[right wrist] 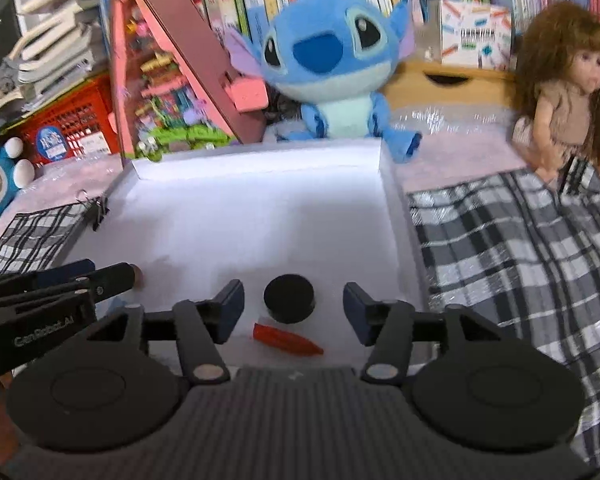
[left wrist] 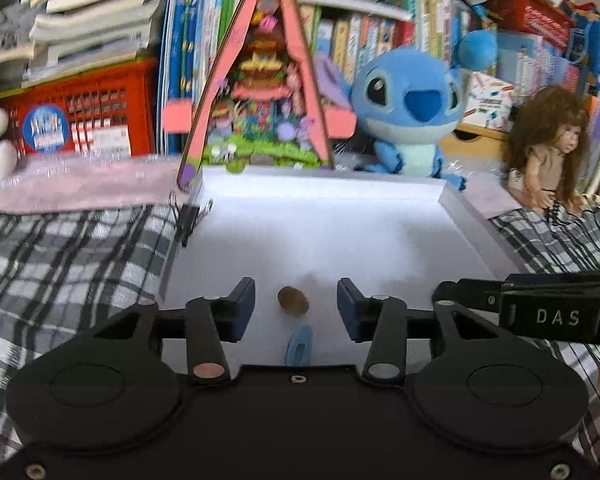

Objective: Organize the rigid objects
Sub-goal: 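Carry the ball and puck into the white box and open both grippers, then withdraw both grippers from the box back toward the remaining objects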

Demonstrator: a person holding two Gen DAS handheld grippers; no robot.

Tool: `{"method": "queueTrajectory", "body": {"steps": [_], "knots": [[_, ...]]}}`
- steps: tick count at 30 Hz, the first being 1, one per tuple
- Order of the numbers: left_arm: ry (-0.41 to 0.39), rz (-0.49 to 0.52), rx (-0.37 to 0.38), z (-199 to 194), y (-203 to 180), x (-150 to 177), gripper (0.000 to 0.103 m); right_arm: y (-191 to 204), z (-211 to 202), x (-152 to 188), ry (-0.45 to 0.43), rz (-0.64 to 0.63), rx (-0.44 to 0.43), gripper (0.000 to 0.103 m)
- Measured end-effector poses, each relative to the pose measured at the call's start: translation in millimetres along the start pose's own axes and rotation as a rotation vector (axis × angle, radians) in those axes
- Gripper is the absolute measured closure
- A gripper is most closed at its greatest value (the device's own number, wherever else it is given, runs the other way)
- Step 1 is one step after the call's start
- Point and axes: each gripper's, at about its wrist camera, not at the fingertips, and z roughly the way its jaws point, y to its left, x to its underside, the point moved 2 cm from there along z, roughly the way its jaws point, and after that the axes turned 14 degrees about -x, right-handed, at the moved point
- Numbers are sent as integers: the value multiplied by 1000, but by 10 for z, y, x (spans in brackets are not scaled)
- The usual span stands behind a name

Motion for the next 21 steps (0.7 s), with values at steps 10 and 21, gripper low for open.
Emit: {"method": "queueTrajectory", "body": {"steps": [10, 21], "knots": [[-62, 15, 38, -573, 54, 126, 39, 113, -498, 109, -93, -69, -60, 18], [-110, 19, 72, -1065, 135, 470, 24, 239, -896, 490, -142, -200, -85, 11]]}}
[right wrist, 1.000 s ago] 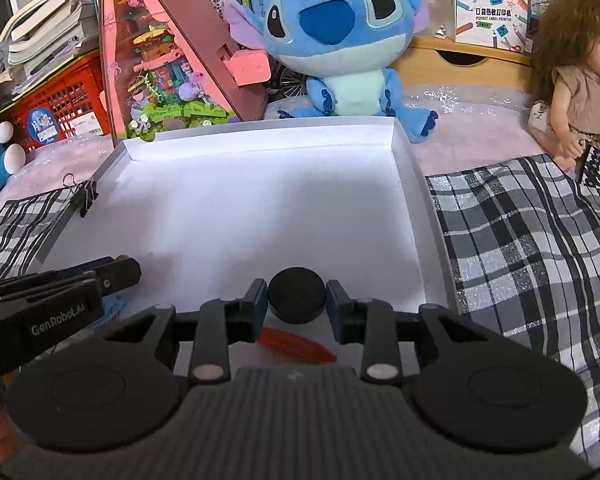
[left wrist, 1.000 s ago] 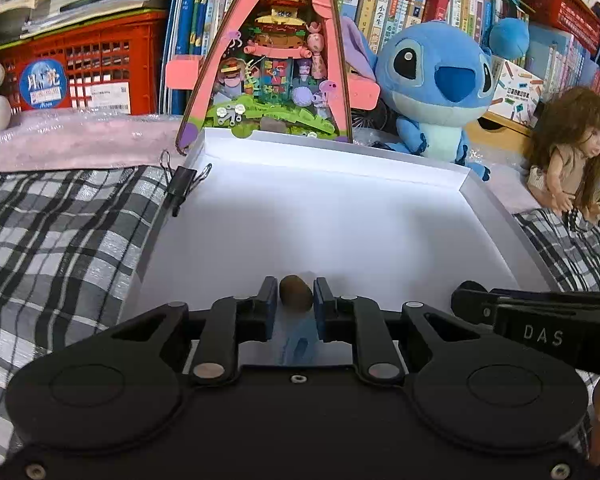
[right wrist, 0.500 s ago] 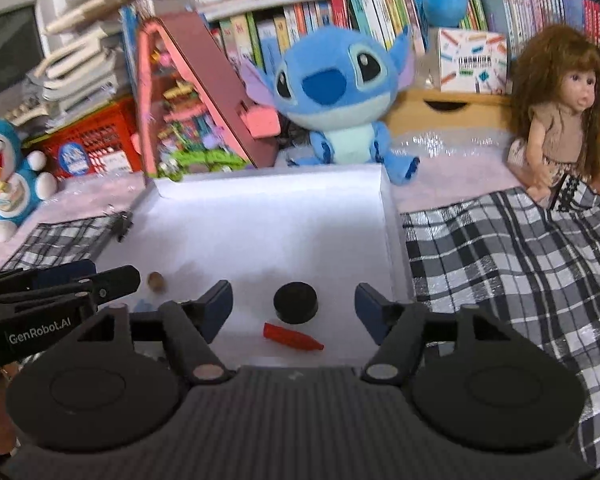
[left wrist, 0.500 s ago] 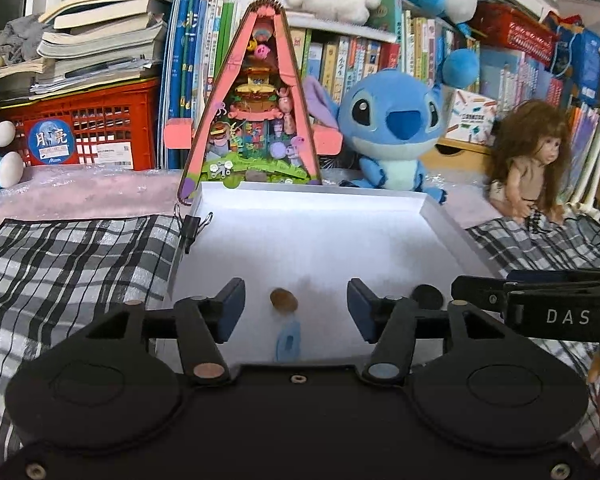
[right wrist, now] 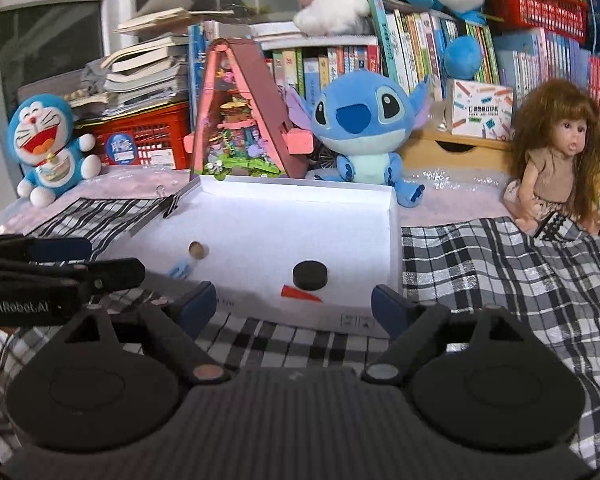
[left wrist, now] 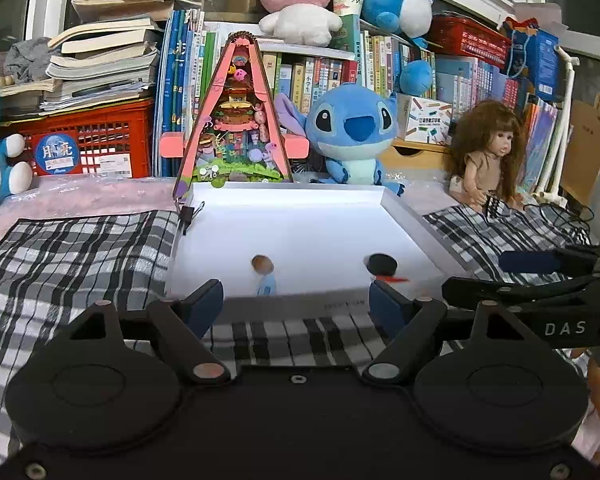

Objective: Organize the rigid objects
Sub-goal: 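Withdraw both grippers from the box back toward the remaining objects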

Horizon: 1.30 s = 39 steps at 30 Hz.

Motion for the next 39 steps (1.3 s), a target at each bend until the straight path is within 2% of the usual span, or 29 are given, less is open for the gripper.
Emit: {"method": "queueTrajectory", "body": {"steps": [14, 26, 39], "knots": [[-49, -2, -20, -491, 31, 530, 19, 212, -369, 437, -26, -102, -23, 0], [-66, 44, -54, -684, 28, 864, 17, 339, -485, 700, -38, -145, -42, 0], [-39, -4, -92, -756, 162, 1139, 17, 394, -487, 930, -18, -134, -45, 0]]}}
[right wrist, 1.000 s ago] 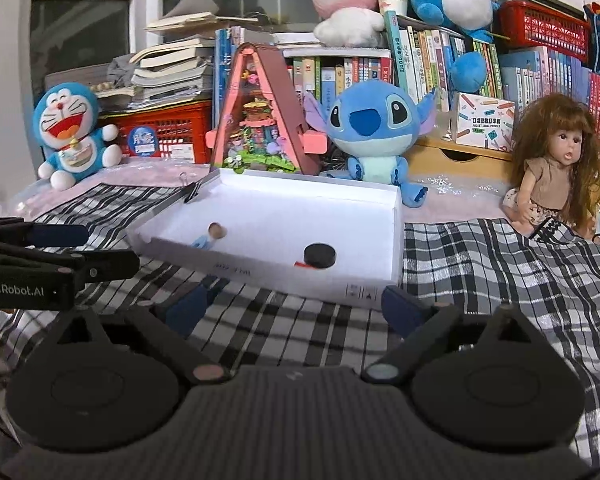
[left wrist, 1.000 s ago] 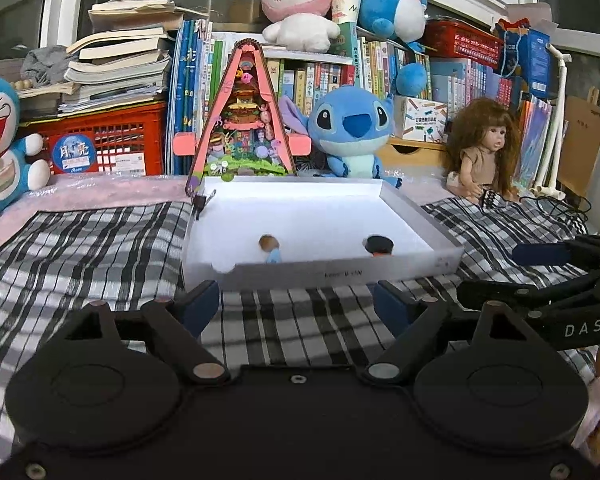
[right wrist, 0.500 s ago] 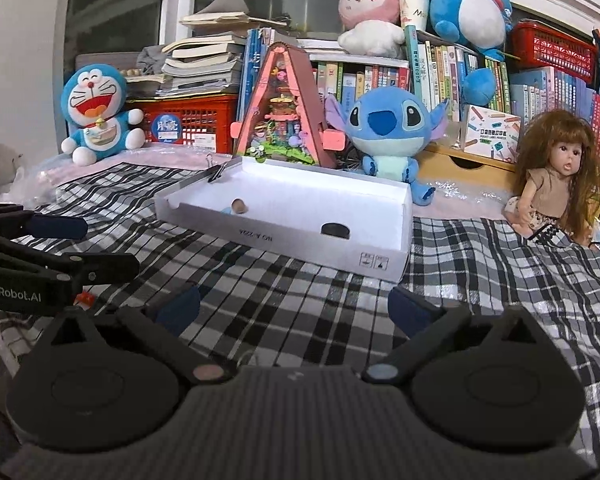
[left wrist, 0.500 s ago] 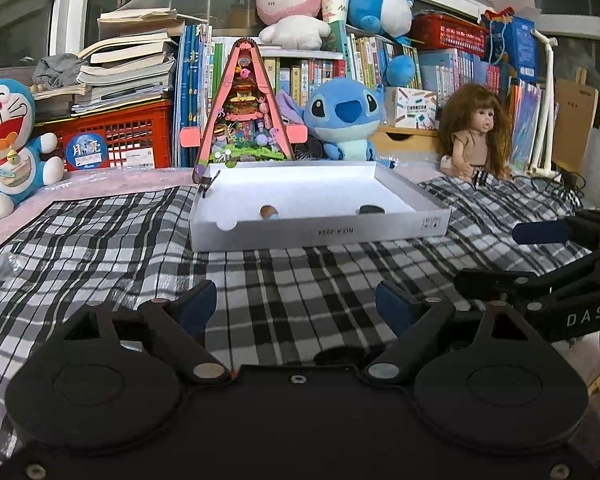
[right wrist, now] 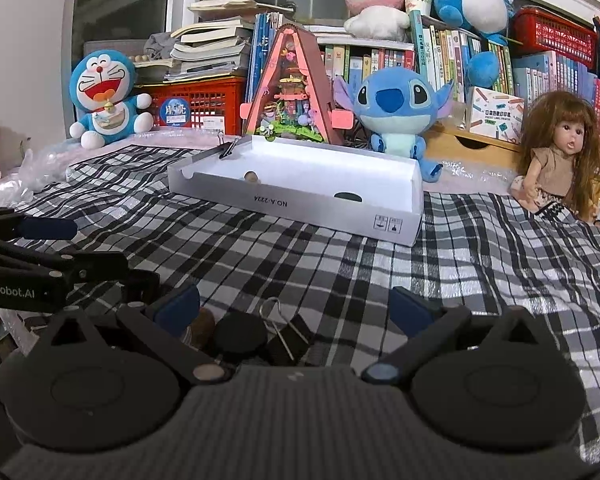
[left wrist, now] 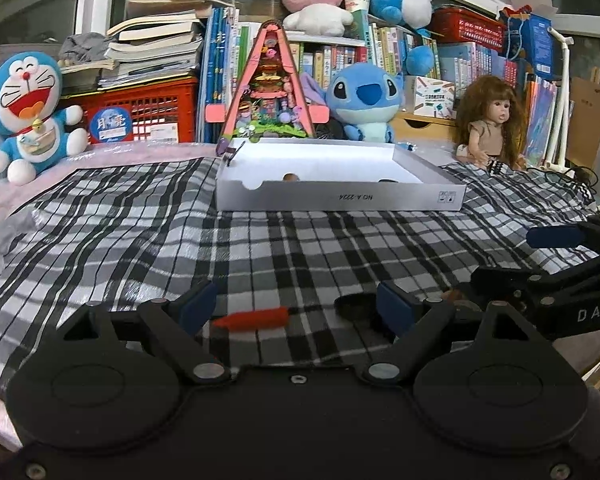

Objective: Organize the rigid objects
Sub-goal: 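Withdraw both grippers from the box back toward the remaining objects, then move the left gripper to the red marker while the right gripper approaches the black binder clip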

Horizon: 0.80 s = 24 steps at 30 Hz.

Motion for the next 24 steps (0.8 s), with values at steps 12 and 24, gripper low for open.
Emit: {"method": "queueTrajectory", "body": {"steps": [12, 24], "knots": [[15, -29, -47, -16, 150, 139, 17, 12, -22, 91, 4, 11, 11, 0], [23, -38, -75, -11, 203, 224, 17, 27, -28, 174, 14, 14, 25, 0]]}}
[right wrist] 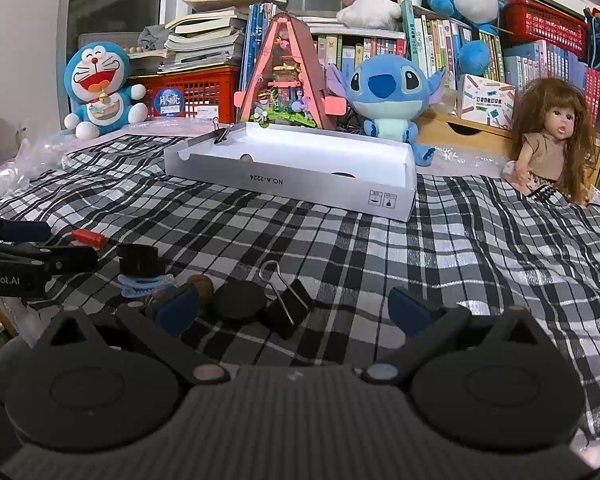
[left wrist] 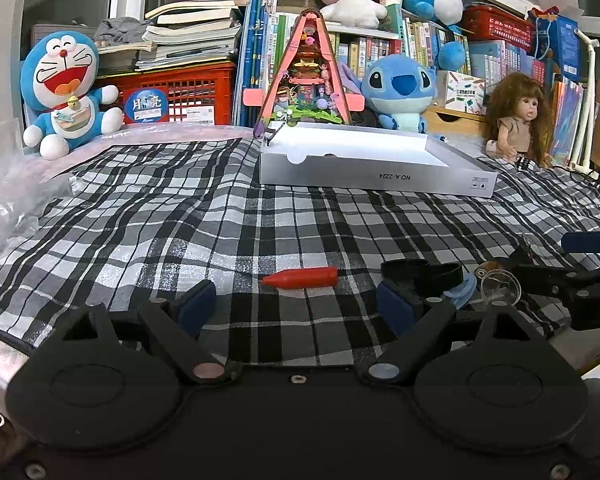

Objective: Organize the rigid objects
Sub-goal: 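Move the left gripper to the red marker while the right gripper approaches the black binder clip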

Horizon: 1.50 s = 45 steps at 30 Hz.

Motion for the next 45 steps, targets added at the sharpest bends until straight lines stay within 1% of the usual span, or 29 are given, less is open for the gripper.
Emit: {"method": "queueTrajectory", "body": {"steps": [10, 17, 25, 30, 33, 35, 37, 41, 45], "knots": [[-4, -1, -9, 2, 8, 29, 17, -34, 6, 75, 9, 30, 13, 0], [-10, -55, -28, 14, 95, 15, 17, -62, 9, 118, 14, 51, 27, 0], [-15, -53, -32, 30, 113, 10, 21, -98, 5, 139, 16, 78, 25, 0], [-11, -74, -14, 34, 87, -5, 23, -103, 7, 122, 5, 72, 37, 0], [-11, -82, -12, 50, 51, -27, 29, -100, 2, 98, -7, 68, 43, 3], [-12, -81, -10, 53, 38, -30, 32, -95, 1, 82, -7, 64, 36, 10], [-14, -77, -5, 60, 4, -39, 36, -78, 1, 73, -4, 49, 24, 14], [-19, -59, 9, 65, -63, -44, 42, -24, 2, 58, 16, -10, -7, 21], [-15, -47, 16, 86, -97, -28, 49, -13, -40, 30, 37, -78, -23, 23]]}}
